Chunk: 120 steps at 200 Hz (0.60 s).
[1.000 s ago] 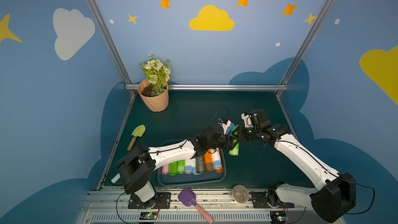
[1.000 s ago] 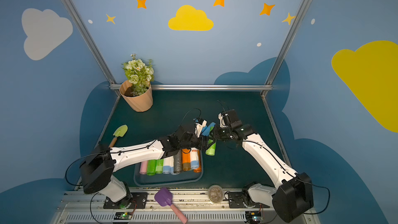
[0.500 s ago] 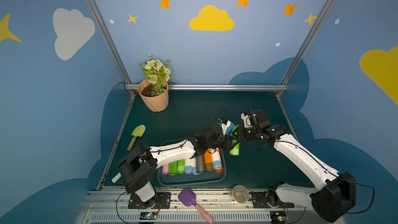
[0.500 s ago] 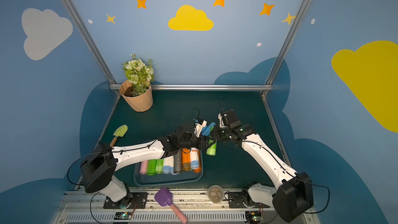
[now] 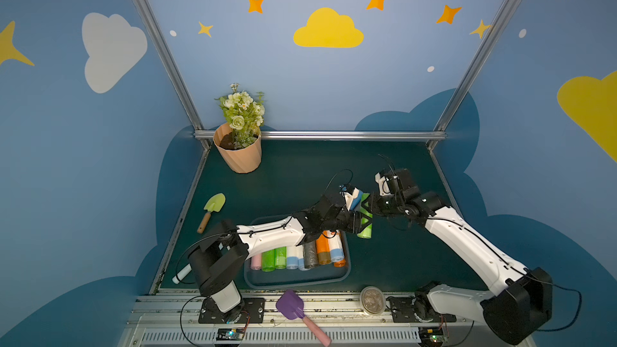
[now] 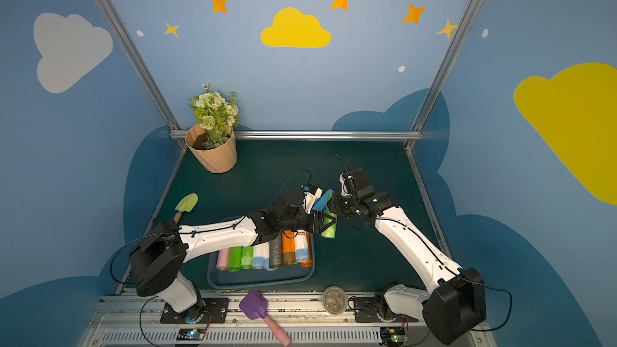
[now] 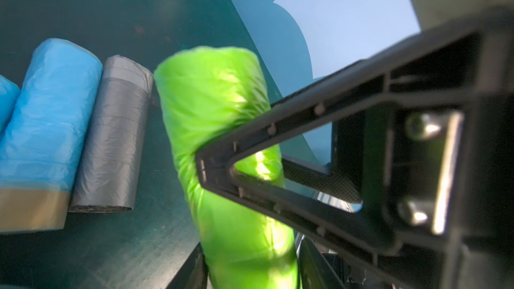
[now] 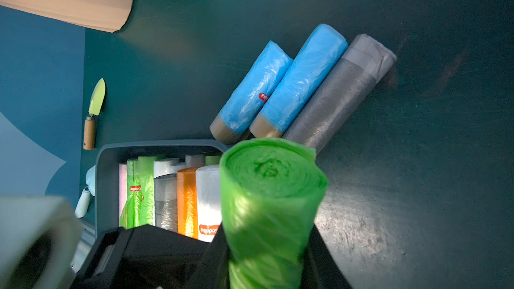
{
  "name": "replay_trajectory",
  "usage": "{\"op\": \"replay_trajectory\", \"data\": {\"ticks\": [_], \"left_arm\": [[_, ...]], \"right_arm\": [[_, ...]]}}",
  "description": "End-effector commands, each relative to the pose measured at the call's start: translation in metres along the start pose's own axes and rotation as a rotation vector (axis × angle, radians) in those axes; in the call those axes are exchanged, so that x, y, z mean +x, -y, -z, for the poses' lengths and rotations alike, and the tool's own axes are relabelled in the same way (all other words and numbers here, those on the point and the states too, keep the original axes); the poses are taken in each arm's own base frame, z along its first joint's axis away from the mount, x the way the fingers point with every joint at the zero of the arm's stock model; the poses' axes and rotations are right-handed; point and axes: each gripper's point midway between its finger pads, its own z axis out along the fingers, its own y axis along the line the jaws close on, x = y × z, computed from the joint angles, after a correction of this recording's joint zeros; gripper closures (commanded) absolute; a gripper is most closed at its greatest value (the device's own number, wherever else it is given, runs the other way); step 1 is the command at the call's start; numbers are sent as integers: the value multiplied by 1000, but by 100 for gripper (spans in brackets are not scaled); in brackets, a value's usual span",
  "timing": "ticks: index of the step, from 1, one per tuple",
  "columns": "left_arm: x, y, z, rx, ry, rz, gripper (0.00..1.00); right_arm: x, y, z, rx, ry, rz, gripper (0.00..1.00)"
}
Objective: Put the roll of trash bags into the storage box
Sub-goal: Pick up the roll of trash bags from the center of the board.
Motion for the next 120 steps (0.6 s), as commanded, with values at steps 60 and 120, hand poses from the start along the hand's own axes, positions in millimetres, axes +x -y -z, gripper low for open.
{"op": "replay_trajectory", "data": {"ticks": [60, 120], "left_arm": [[-2, 11, 0, 53, 13, -21, 75], [-8, -6, 15, -7, 62, 3, 82]], "right_arm": [[-18, -14, 10, -64, 97, -40, 72], [-18, -4, 18, -32, 130, -52, 36]]}}
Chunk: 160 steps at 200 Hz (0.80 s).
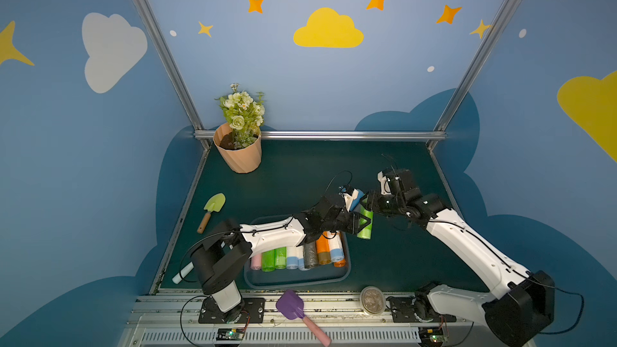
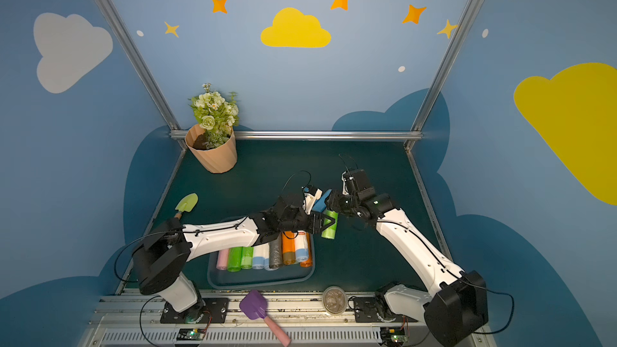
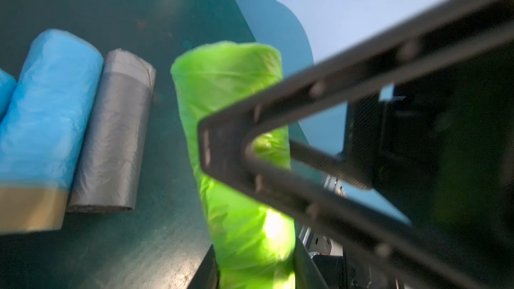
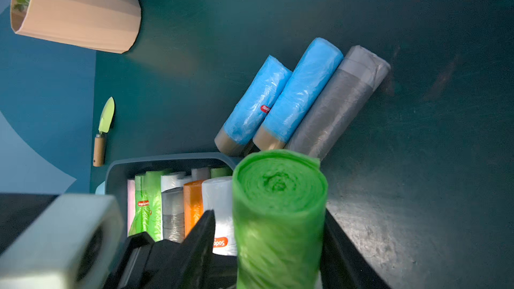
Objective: Put the roll of trash bags into the storage box
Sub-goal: Pick up the roll of trash bags from the center of the board.
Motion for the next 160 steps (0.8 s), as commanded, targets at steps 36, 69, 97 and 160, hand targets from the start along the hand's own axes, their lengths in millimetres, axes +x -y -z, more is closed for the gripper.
{"op": "replay_trajectory", "data": {"ticks": [36, 69, 97, 160], "left_arm": [[-25, -16, 44, -75, 126, 6, 83], [-29, -36, 91, -233, 164, 23, 83], [-14, -71, 148, -450, 159, 100, 82], [46, -120, 226, -575, 137, 302, 81]], "right_arm": [[-3, 9, 24, 7, 88, -16, 28], [18, 14, 23, 24, -9, 25, 26], [29, 10, 20, 5, -62, 26, 26], [62, -56, 9, -163, -195, 113, 26]]}}
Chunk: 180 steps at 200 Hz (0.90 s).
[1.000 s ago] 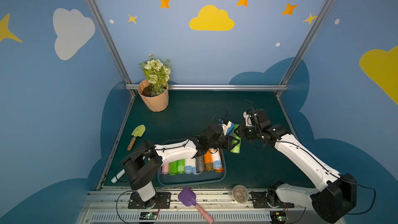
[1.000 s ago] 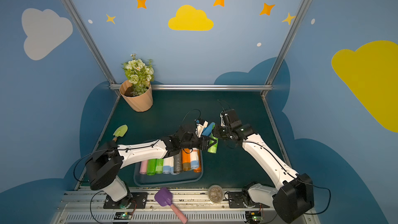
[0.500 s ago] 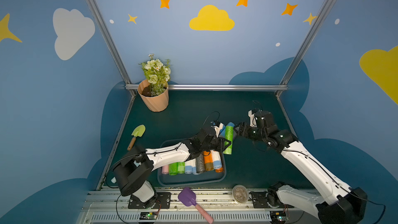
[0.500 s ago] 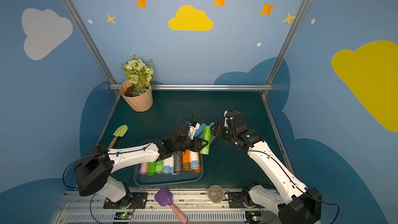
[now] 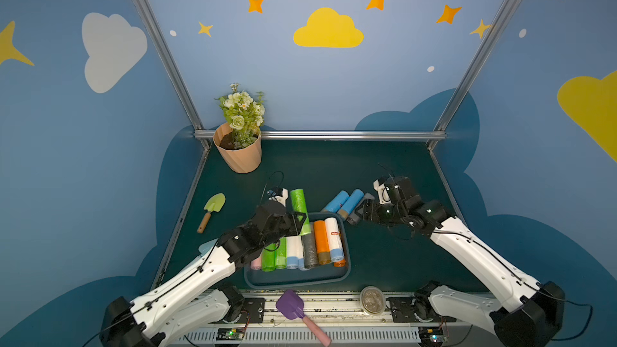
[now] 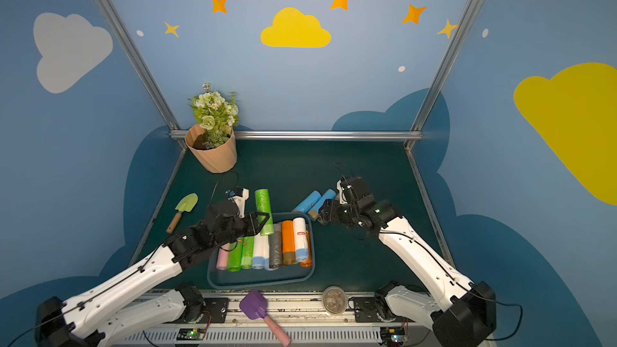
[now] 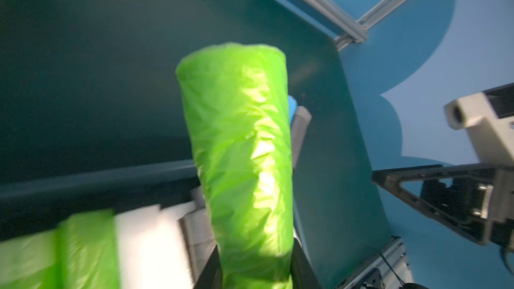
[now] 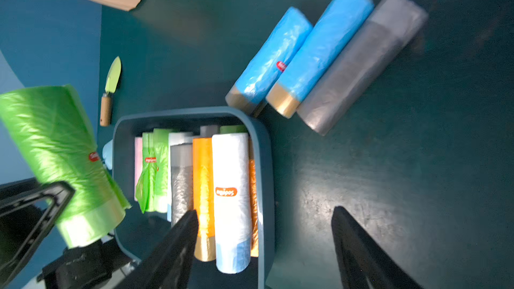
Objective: Put the roll of trash bags into the storage box
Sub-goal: Pick up the roll of trash bags from the center of the board, then place the roll of trash bags in the storage box.
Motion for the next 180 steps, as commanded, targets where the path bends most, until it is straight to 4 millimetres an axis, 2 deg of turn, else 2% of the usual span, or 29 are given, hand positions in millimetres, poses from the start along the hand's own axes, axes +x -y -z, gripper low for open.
{"op": "replay_trajectory", "data": {"ticks": [1, 23, 48, 74, 110, 134, 180], "left_arm": [[29, -36, 6, -115, -109, 46, 81], [48, -42, -1, -100, -178, 60, 81], [64, -42, -9, -79, -244, 76, 81], [73, -41, -19, -63, -290, 63, 81], [80, -39, -23, -41, -320, 47, 82], [81, -39, -24, -42, -325, 35, 81], [88, -40, -27, -61, -346, 4, 80]], "right_arm": [[8, -35, -5, -100, -52, 34, 26], [27, -53, -21, -122, -105, 83, 25], [45, -65, -30, -135, -134, 110, 22], [59, -79, -31, -167, -147, 131, 19], [77, -86, -29, -181, -185, 157, 16], [82, -83, -31, -170, -202, 168, 16], [80, -82, -33, -161, -190, 173, 16]]}}
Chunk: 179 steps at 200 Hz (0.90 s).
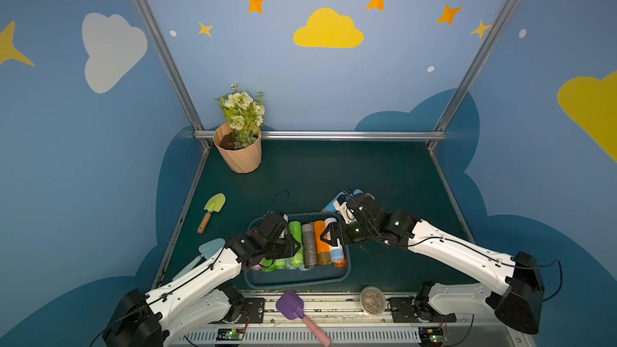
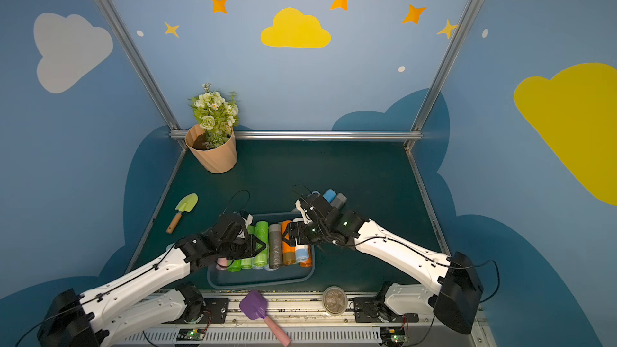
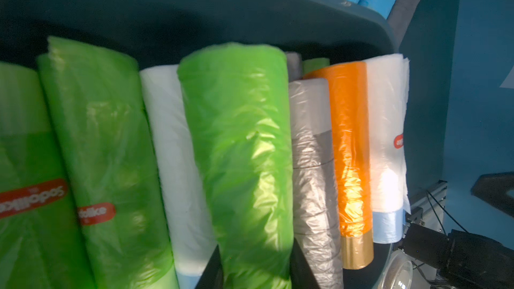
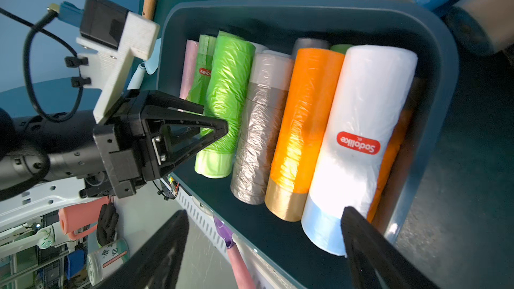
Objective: Put the roll of trash bags into the storage box
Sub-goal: Place the roll of trash bags in the storage box.
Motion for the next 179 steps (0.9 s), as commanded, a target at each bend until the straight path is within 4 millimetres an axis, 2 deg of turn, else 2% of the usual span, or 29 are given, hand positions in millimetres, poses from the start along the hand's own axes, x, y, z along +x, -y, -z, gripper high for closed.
{"op": "replay_trajectory", "data": {"ticks": [1, 50, 84, 179], "left_arm": [[-2, 4, -1, 10, 8, -32, 80], [-1, -4, -5, -32, 10, -29, 77], [-2, -3, -5, -32, 15, -31, 77], [-4, 1, -6, -30, 12, -37, 66]], "right_arm": [[1, 2, 0, 8, 8, 4, 16], [4, 5, -2, 19, -7, 8, 16], [5, 7, -6, 18, -11, 8, 16], [3, 14, -4, 31, -12, 0, 16]]}}
